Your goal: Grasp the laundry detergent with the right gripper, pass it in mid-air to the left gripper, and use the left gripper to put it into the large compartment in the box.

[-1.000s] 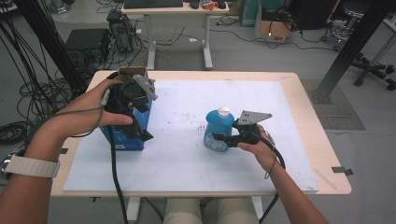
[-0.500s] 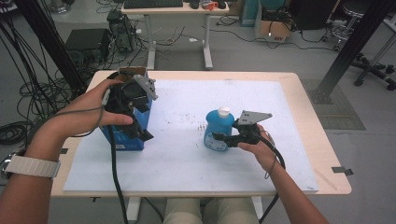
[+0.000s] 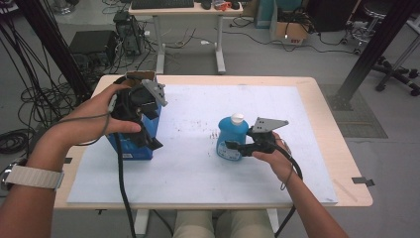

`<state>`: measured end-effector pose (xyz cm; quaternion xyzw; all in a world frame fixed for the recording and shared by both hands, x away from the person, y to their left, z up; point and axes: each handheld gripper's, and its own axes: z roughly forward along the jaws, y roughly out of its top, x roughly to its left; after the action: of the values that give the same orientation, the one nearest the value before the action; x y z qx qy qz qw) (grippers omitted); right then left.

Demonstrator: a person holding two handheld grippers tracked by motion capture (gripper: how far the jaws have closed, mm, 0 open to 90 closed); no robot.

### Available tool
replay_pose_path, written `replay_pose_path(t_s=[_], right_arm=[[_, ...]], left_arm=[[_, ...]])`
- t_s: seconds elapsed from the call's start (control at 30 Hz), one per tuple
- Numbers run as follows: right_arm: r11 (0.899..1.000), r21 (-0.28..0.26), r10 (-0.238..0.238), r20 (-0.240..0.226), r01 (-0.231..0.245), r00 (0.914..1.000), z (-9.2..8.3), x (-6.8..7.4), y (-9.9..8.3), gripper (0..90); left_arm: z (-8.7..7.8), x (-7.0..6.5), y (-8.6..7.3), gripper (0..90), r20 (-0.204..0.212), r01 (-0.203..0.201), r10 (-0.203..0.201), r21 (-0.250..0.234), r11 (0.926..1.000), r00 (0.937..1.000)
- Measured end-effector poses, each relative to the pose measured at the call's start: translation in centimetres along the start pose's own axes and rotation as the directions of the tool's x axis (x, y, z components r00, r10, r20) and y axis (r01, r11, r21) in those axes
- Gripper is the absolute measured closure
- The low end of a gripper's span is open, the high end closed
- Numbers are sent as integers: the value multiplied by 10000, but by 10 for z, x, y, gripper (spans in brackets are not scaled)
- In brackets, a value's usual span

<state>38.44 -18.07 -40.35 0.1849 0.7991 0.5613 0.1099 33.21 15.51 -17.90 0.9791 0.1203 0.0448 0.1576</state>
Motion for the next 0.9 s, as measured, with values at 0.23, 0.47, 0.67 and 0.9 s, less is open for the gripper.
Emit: replay_pose_path(t_s=[0.23, 0.47, 0.67, 0.9], right_arm=[[10000, -3, -6, -6, 6, 10000, 0, 0, 0, 425], [10000, 6, -3, -7, 3, 10000, 0, 0, 0, 425], [10000, -10, 13, -9, -13, 10000, 0, 0, 0, 425], [10000, -5, 4, -1, -4, 10000, 0, 0, 0, 425]], left_arm=[[0, 0, 0, 114, -13, 22, -22, -9, 10000, 10000], [1, -1, 0, 114, -12, 82, -82, -20, 10000, 10000], [1, 0, 0, 114, -9, 81, -82, -35, 10000, 10000], [1, 0, 0, 114, 5, 28, -28, 10, 10000, 10000]])
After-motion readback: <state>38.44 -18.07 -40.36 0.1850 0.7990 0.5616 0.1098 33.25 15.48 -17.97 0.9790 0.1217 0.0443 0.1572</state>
